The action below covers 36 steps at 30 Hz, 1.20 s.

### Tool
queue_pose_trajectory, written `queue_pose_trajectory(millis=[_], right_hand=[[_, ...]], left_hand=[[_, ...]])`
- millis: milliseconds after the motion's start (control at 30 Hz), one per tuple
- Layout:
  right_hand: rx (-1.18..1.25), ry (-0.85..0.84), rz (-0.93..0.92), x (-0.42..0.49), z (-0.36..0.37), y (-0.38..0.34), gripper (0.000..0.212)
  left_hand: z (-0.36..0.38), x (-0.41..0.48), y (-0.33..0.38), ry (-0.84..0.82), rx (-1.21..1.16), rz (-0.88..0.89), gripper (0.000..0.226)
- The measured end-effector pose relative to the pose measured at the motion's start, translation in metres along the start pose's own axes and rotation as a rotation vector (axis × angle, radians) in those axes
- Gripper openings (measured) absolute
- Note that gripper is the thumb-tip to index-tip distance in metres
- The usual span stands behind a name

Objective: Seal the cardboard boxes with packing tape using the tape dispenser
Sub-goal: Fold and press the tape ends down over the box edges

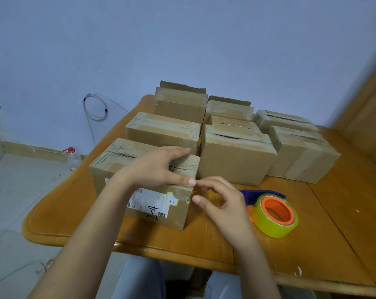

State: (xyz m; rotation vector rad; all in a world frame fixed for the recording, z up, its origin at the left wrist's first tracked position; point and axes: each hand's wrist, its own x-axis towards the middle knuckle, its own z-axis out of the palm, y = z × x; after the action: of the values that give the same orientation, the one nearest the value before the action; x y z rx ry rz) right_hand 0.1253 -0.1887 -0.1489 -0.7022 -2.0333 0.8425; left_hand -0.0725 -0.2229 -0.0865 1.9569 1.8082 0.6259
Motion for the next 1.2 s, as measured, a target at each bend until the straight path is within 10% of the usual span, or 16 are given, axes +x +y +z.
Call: queue_pose_trajectory(millis=[333,767,1067,1200], right_hand=[[-0.068,0.039,0.005,-0.005,0.014,-0.004,0.017],[-0.142,0.648,-0.001,-0.029,0.075,-0.018,0.011],[-0.330,0.427,-0.023,-0.035,0.069,-0.020,0.028],[-0.337,0.617,-0.118,-0.027,0.014,-0.018,0.029]], left_hand=[[0.001,0.001,0.001,0.013,-0.005,-0.021,0.102],[0.011,-0.002,0.007,0.059,0.223,-0.087,0.088],[0.010,-0.006,0.009,0.102,0.224,-0.125,0.087],[0.010,-0.008,0.007,0.153,0.043,-0.130,0.084]])
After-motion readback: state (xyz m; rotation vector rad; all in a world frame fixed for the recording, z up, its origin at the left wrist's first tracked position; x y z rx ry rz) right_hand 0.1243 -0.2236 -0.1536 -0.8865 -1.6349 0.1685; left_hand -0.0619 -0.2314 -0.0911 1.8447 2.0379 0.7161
